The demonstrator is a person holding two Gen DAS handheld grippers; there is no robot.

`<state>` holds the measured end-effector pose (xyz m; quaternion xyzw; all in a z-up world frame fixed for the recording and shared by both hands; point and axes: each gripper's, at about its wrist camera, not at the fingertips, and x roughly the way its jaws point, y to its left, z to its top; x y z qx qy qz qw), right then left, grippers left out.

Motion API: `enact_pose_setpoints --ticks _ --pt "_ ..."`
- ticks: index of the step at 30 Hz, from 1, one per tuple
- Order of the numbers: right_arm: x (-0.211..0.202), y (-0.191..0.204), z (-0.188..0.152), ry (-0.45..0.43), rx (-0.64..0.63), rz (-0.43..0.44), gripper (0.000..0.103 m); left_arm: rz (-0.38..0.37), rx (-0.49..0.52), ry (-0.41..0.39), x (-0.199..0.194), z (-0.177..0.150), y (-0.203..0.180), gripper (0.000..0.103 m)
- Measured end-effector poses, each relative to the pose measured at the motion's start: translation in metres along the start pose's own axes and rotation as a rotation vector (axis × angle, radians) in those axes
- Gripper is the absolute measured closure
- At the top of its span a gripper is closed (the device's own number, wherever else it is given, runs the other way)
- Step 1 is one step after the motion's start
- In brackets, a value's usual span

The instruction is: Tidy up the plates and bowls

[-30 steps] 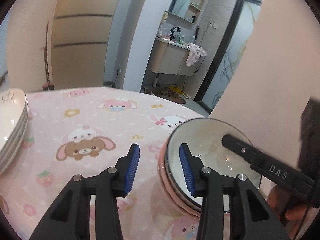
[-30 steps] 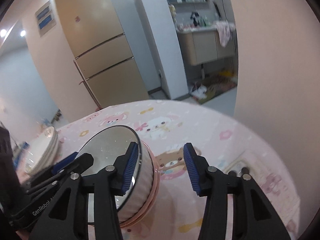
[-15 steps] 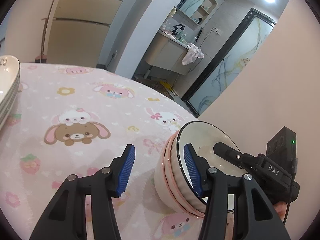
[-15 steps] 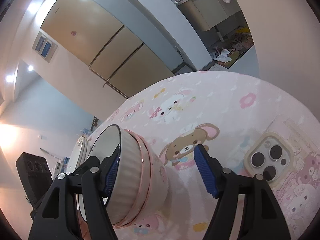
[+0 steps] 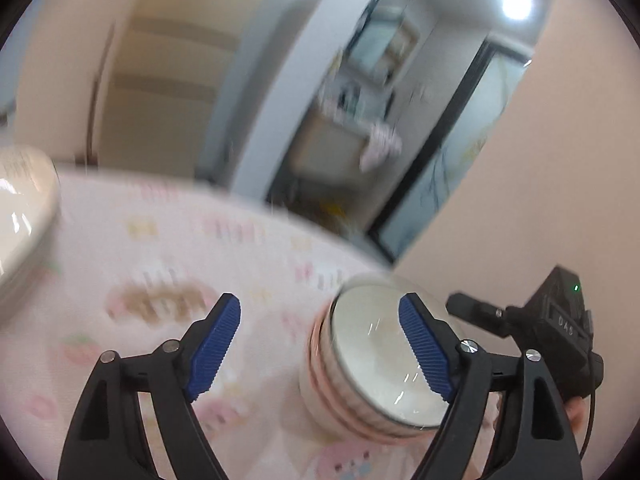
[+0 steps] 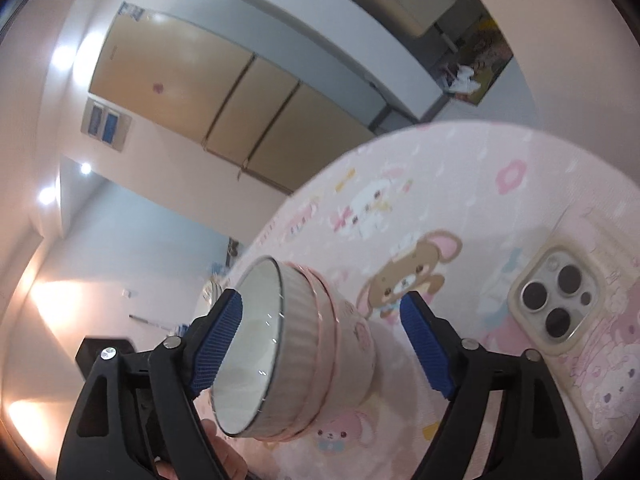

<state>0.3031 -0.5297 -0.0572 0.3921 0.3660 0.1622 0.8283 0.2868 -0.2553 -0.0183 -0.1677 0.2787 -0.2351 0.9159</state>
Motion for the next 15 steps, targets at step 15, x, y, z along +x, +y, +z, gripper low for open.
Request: enact_pose_setpoints --ticks 15 --pt "0.002 0.023 -0.005 0.001 -0.097 -0.027 0.0 -0.04 0.023 0.033 0.01 -0.005 -0.001 0.0"
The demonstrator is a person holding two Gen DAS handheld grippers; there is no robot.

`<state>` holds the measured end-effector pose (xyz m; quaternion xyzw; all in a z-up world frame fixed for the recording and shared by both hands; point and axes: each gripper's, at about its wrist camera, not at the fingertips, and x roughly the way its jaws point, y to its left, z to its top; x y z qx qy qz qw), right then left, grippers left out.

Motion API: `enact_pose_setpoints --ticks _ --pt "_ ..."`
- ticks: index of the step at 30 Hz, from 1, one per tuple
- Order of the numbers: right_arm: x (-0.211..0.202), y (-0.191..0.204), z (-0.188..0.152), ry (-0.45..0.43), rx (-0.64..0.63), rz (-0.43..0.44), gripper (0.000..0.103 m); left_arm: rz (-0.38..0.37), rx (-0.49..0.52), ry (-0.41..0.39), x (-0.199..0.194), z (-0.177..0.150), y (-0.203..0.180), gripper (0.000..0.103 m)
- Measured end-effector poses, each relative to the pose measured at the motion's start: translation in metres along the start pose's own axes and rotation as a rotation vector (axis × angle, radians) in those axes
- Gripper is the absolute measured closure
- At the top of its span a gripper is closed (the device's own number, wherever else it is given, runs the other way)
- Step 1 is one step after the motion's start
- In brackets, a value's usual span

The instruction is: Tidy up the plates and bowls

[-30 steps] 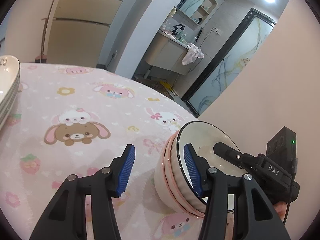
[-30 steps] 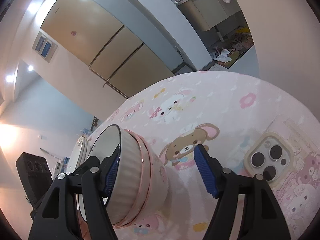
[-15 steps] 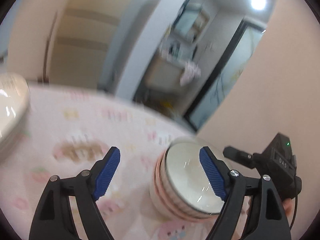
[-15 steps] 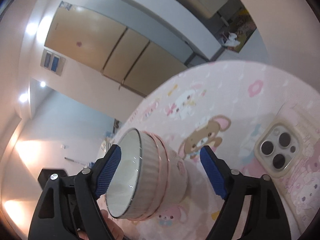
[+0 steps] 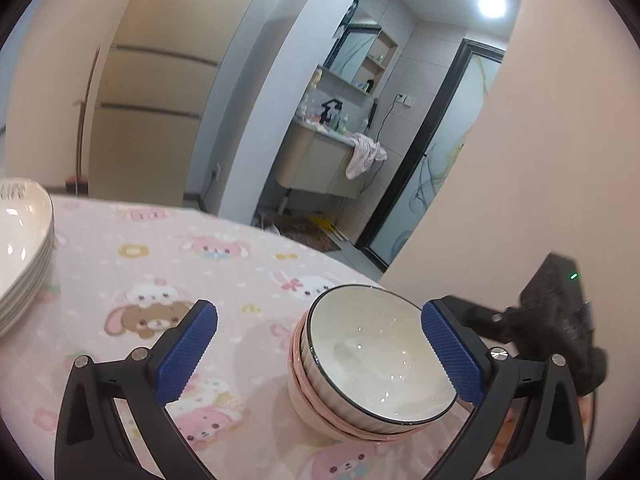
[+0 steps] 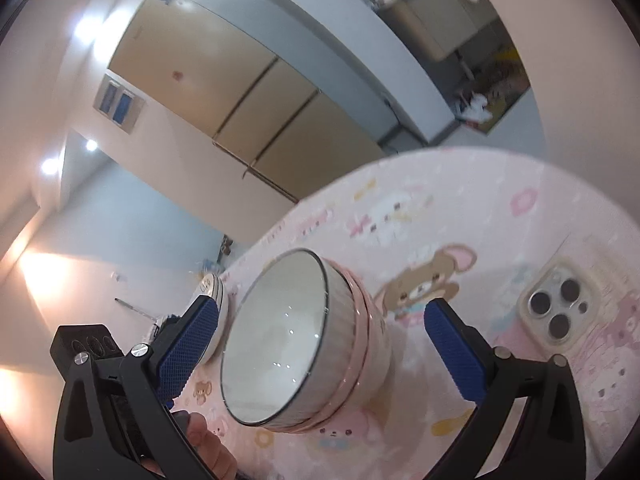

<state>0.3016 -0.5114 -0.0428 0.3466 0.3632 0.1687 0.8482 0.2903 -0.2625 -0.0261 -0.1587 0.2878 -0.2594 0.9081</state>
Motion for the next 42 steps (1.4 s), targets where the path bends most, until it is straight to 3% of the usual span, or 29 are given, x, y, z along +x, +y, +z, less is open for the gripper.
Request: enact_pose_setpoints --ticks 5,8,11,13,15,19,24,29,34,38,42 --pt "0.019 -0.019 -0.004 0.069 0.108 0.033 0.0 -0.045 -0.053 0.072 0.011 -0.002 0.007 0.0" --pt "0.027 -0.027 -0.007 0.105 0.156 0.07 0.005 -0.059 -0.062 0.118 0.018 -0.004 0.007 0.007" --pt "0.031 -0.027 -0.011 0.108 0.152 0.043 0.009 -0.066 -0.085 0.167 0.026 -0.009 0.008 0.01" --pt "0.032 -0.024 -0.013 0.103 0.138 0.028 0.012 -0.09 -0.113 0.203 0.03 -0.013 0.009 0.014" --pt "0.034 -0.022 -0.017 0.104 0.143 0.019 0.017 -0.085 -0.141 0.24 0.036 -0.016 0.01 0.026" --pt "0.032 -0.014 -0.026 0.031 0.138 -0.057 0.035 -0.056 -0.155 0.291 0.045 -0.021 0.012 0.041" --pt "0.033 0.002 -0.038 -0.066 0.095 -0.157 0.042 0.015 -0.113 0.345 0.055 -0.031 0.003 0.053" --pt "0.031 0.003 -0.044 -0.103 0.145 -0.203 0.056 0.012 -0.118 0.358 0.055 -0.038 0.002 0.051" --pt "0.029 0.001 -0.043 -0.108 0.139 -0.204 0.057 0.026 -0.115 0.35 0.054 -0.036 0.003 0.051" --pt "0.03 0.005 -0.044 -0.105 0.103 -0.214 0.057 0.058 -0.098 0.305 0.046 -0.034 0.003 0.062" --pt "0.032 0.012 -0.041 -0.088 0.026 -0.224 0.057 0.075 -0.084 0.28 0.041 -0.033 0.003 0.064"
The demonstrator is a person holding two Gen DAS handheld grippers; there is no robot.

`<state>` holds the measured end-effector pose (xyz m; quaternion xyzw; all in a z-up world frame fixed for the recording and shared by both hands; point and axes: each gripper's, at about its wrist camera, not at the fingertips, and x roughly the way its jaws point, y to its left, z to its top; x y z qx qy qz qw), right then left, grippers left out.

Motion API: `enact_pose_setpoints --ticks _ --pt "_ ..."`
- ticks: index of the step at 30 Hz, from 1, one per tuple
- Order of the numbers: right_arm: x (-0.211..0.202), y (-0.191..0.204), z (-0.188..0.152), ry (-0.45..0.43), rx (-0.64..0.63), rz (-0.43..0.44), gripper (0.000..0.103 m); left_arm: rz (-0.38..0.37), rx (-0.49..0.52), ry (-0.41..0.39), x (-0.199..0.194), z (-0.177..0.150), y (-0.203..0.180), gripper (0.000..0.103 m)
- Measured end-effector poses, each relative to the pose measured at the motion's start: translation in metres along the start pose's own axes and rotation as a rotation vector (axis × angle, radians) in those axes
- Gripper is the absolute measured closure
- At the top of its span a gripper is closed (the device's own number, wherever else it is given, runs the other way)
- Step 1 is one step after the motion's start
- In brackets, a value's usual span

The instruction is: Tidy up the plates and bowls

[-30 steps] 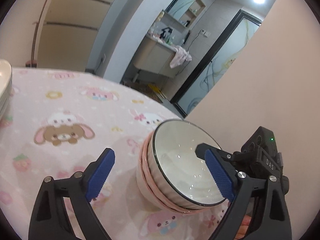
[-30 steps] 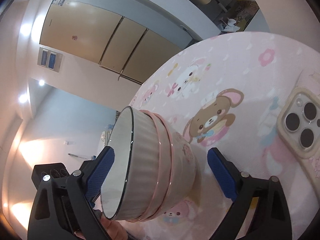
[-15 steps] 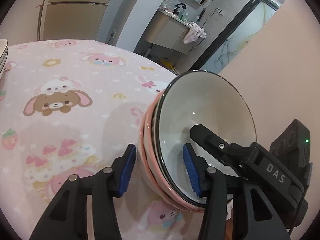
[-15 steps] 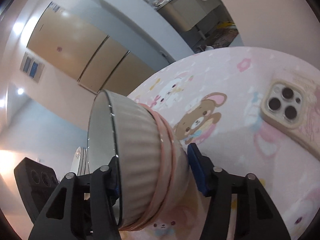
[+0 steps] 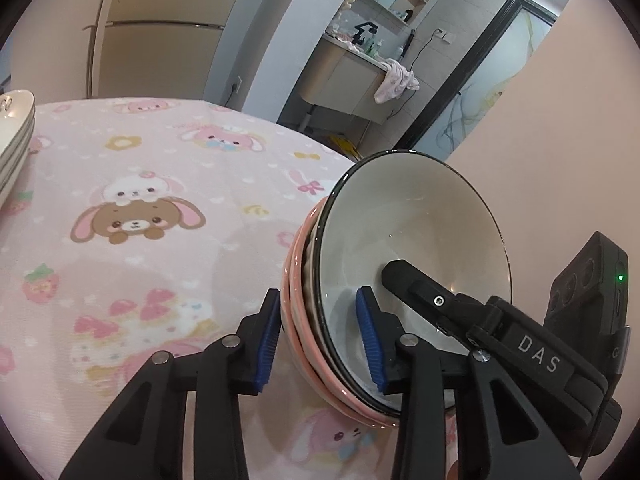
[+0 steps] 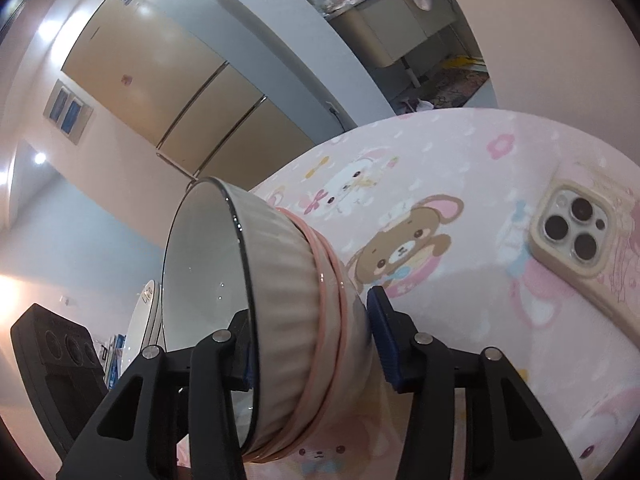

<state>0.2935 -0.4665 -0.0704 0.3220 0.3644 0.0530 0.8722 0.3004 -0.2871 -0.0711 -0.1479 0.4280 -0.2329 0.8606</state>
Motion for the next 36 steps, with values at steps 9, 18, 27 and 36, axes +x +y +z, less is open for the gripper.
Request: enact_pose_setpoints --ticks 9,18,27,36 --pt "-0.022 0.026 0.003 -0.09 -0.082 0.022 0.058 -0.007 0.028 -0.171 -0.034 0.005 -0.011 0.067" --pt "-0.033 0.086 0.015 -0.066 -0.126 -0.027 0.06 0.057 -0.023 -0.203 -0.081 0.029 -0.001 0.067" --pt "-0.025 0.183 -0.003 -0.026 -0.218 0.022 0.06 0.149 -0.088 -0.299 -0.163 0.044 0.054 0.067" --pt "0.019 0.257 -0.036 0.066 -0.232 0.11 0.06 0.289 -0.139 -0.343 -0.211 0.06 0.122 0.067"
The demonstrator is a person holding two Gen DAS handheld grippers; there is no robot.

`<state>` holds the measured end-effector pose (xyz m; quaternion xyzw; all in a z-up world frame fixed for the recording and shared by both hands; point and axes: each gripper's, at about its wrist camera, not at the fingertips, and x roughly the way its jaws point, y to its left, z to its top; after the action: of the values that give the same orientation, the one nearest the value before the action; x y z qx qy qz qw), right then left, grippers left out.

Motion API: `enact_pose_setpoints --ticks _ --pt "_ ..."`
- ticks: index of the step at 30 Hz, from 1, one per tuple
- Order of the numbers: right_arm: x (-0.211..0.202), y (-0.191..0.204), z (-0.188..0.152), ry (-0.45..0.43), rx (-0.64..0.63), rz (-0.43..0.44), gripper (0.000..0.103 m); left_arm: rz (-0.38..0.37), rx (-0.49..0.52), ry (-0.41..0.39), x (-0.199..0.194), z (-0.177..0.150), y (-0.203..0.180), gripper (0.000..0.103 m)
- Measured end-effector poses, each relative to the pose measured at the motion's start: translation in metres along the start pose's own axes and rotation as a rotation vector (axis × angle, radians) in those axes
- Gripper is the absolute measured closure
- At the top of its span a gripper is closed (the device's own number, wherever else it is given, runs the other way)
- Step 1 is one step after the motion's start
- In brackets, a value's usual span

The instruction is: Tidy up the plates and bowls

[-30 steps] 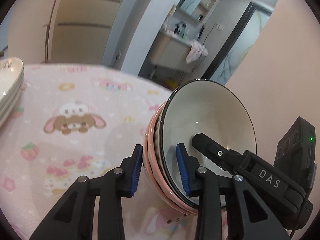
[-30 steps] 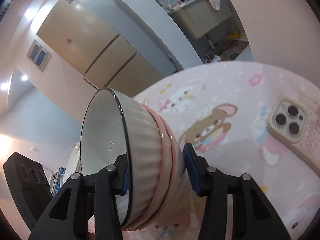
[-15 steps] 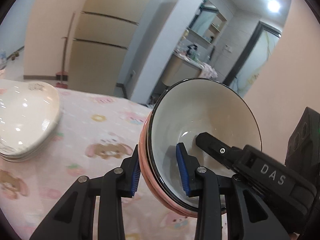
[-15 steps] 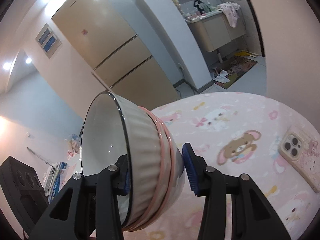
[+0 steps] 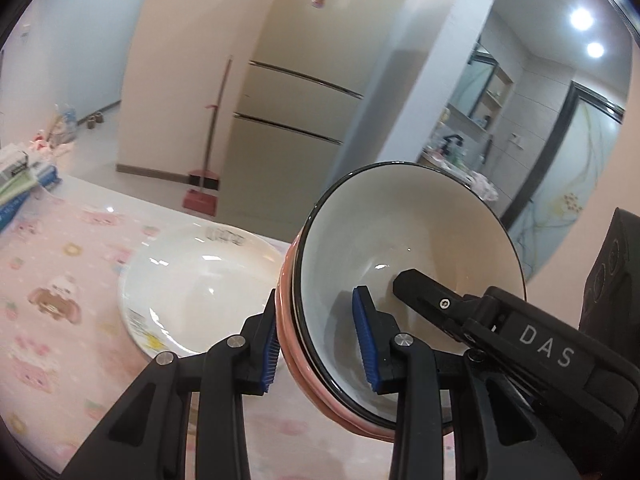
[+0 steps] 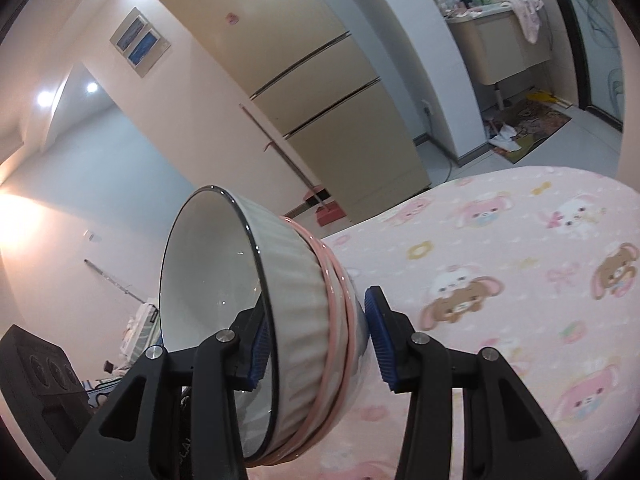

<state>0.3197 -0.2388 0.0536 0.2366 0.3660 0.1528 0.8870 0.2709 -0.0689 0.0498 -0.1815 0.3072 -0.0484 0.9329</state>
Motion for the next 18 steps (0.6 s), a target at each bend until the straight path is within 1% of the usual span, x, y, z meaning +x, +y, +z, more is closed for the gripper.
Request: enact_pose_setpoints --ticks 4,9,12,14,18 --pt "0.026 0.021 0.0 0.018 -0.02 0.015 0.06 0.024 -0.01 -0.006 0.006 0.013 0.028 0.067" --pt "0.058 0.036 -0.004 0.052 -0.025 0.034 0.06 0.052 -0.022 0.002 0.021 0.019 0.062 0.067" --pt "0.079 0.042 -0.012 0.077 -0.021 0.04 0.06 0.076 0.0 0.03 0.034 0.02 0.079 0.067" --pt "0.094 0.043 -0.017 0.113 0.006 0.027 0.06 0.096 -0.006 0.058 0.043 0.019 0.091 0.067" --pt "0.116 0.044 -0.023 0.145 0.001 0.017 0.06 0.101 -0.018 0.075 0.057 0.018 0.107 0.067"
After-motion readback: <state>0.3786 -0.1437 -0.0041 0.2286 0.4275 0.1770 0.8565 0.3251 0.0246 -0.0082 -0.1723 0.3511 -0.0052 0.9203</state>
